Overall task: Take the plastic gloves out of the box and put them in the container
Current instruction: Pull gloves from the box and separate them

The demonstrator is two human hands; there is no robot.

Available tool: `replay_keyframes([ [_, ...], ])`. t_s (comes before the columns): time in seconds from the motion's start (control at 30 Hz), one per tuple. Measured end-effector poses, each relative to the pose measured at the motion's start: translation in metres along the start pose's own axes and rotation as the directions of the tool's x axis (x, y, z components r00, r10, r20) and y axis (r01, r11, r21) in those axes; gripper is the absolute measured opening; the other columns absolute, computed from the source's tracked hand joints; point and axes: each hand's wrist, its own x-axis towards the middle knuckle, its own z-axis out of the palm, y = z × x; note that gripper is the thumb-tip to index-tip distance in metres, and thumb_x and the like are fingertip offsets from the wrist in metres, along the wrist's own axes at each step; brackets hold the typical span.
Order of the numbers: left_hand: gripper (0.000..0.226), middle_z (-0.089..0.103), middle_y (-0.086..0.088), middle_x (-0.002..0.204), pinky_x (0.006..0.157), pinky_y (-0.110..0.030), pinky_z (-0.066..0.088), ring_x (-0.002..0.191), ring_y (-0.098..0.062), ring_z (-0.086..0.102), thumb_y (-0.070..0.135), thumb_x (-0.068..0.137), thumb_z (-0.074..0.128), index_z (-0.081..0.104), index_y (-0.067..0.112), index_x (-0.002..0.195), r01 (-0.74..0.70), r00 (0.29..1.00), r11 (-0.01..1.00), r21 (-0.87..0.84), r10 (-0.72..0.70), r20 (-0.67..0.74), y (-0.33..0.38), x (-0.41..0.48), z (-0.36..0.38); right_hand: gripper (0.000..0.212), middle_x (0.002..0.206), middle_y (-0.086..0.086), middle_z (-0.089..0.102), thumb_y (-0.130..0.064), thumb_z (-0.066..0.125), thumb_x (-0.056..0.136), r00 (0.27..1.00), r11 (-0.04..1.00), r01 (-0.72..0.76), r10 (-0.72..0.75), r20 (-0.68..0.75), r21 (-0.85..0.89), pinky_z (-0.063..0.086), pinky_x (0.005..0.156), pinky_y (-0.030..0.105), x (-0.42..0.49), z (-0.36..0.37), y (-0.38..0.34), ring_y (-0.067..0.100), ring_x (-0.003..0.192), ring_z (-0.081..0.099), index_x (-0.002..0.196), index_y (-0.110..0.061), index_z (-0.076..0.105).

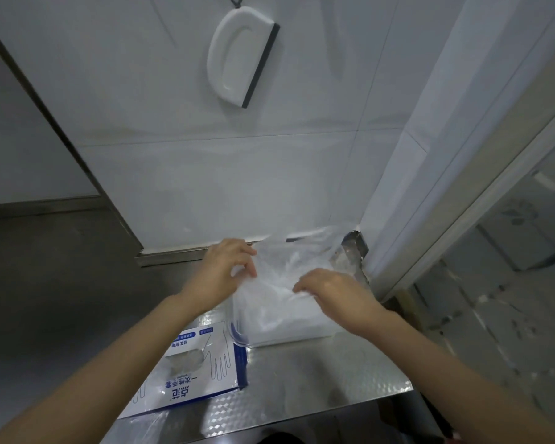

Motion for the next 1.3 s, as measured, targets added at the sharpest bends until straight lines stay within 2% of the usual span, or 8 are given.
replay_keyframes([
  [0.13, 0.024, 0.042, 0.008, 0.143, 0.111, -0.026, 0.008, 0.141, -0.015, 0.021, 0.019, 0.095, 0.051, 0.07, 0.029, 0.106, -0.018, 0.959, 0.952, 0.307, -0.07, 0.274, 0.002, -0.002, 0.013, 0.042, 0.13, 0.002, 0.056, -0.003, 0.041, 0.095, 0.975, 0.995, -0.096, 0.101, 0.199, -0.031, 0.04, 0.093, 0.027, 0.008, 0.033, 0.011, 0.018, 0.116, 0.054, 0.128, -0.024, 0.055],
  [0.23, 0.039, 0.027, 0.003, 0.153, 0.116, -0.033, -0.003, 0.146, -0.02, 0.004, 0.004, 0.093, 0.047, 0.064, 0.03, 0.117, -0.064, 0.908, 0.899, 0.434, -0.128, 0.399, 0.004, -0.001, 0.024, 0.039, 0.129, 0.004, 0.056, -0.005, 0.041, 0.096, 0.941, 0.988, -0.153, 0.151, 0.303, -0.018, 0.039, 0.093, 0.028, 0.016, 0.045, 0.012, 0.02, 0.115, 0.054, 0.129, -0.022, 0.055],
  [0.37, 0.04, 0.035, -0.001, 0.148, 0.117, -0.035, 0.01, 0.142, -0.023, 0.017, 0.0, 0.092, 0.046, 0.063, 0.026, 0.116, -0.056, 0.918, 0.849, 0.525, -0.163, 0.361, 0.012, -0.003, 0.03, 0.034, 0.131, 0.001, 0.057, -0.024, 0.057, 0.094, 0.877, 0.94, -0.251, 0.12, 0.466, 0.231, 0.039, 0.099, 0.024, 0.022, 0.041, 0.019, 0.016, 0.119, 0.052, 0.128, -0.017, 0.055],
  [0.5, 0.033, 0.049, 0.0, 0.123, 0.09, -0.022, 0.033, 0.11, -0.015, 0.043, 0.003, 0.093, 0.042, 0.056, 0.019, 0.118, 0.063, 0.965, 0.909, 0.412, -0.161, 0.207, 0.024, 0.0, 0.041, 0.021, 0.11, -0.002, 0.067, -0.027, 0.059, 0.092, 0.964, 0.875, -0.264, 0.225, 0.143, 0.407, 0.047, 0.089, 0.024, 0.033, 0.029, 0.017, 0.009, 0.097, 0.06, 0.111, -0.02, 0.066],
  [0.6, 0.035, 0.042, -0.006, 0.133, 0.093, -0.027, 0.039, 0.115, -0.019, 0.043, 0.011, 0.098, 0.04, 0.043, 0.016, 0.132, 0.107, 0.936, 0.915, 0.388, -0.225, 0.272, 0.025, 0.003, 0.064, 0.023, 0.117, -0.003, 0.063, -0.02, 0.056, 0.094, 0.986, 0.956, -0.161, 0.164, 0.008, 0.245, 0.045, 0.092, 0.024, 0.041, 0.035, 0.013, 0.011, 0.105, 0.056, 0.116, -0.019, 0.061],
  [0.77, 0.049, 0.016, -0.017, 0.153, 0.102, -0.038, 0.037, 0.133, -0.034, 0.029, 0.026, 0.101, 0.04, 0.024, 0.011, 0.144, 0.127, 0.744, 0.846, 0.519, -0.427, 0.514, 0.016, 0.005, 0.094, 0.054, 0.143, 0.004, 0.035, -0.023, 0.061, 0.091, 0.916, 0.976, -0.217, 0.194, 0.352, 0.026, 0.039, 0.1, 0.034, 0.055, 0.069, 0.031, 0.022, 0.125, 0.045, 0.14, -0.02, 0.039],
  [0.93, 0.078, -0.005, -0.018, 0.157, 0.109, -0.044, 0.03, 0.14, -0.047, 0.01, 0.03, 0.093, 0.057, 0.007, 0.015, 0.15, 0.114, 0.603, 0.812, 0.572, -0.514, 0.61, 0.009, 0.009, 0.105, 0.073, 0.151, 0.003, 0.023, -0.031, 0.066, 0.086, 0.864, 0.969, -0.218, 0.247, 0.439, -0.118, 0.034, 0.106, 0.036, 0.059, 0.085, 0.051, 0.024, 0.134, 0.033, 0.147, -0.024, 0.026],
  [1.3, 0.09, -0.009, -0.015, 0.158, 0.113, -0.044, 0.022, 0.142, -0.044, 0.008, 0.035, 0.091, 0.059, -0.007, 0.021, 0.151, -0.05, 0.528, 0.738, 0.673, -0.553, 0.645, 0.002, 0.013, 0.113, 0.081, 0.146, 0.001, 0.03, -0.039, 0.075, 0.076, 0.862, 0.963, -0.127, 0.226, 0.454, -0.239, 0.035, 0.105, 0.032, 0.061, 0.086, 0.068, 0.02, 0.132, 0.032, 0.143, -0.017, 0.035],
])
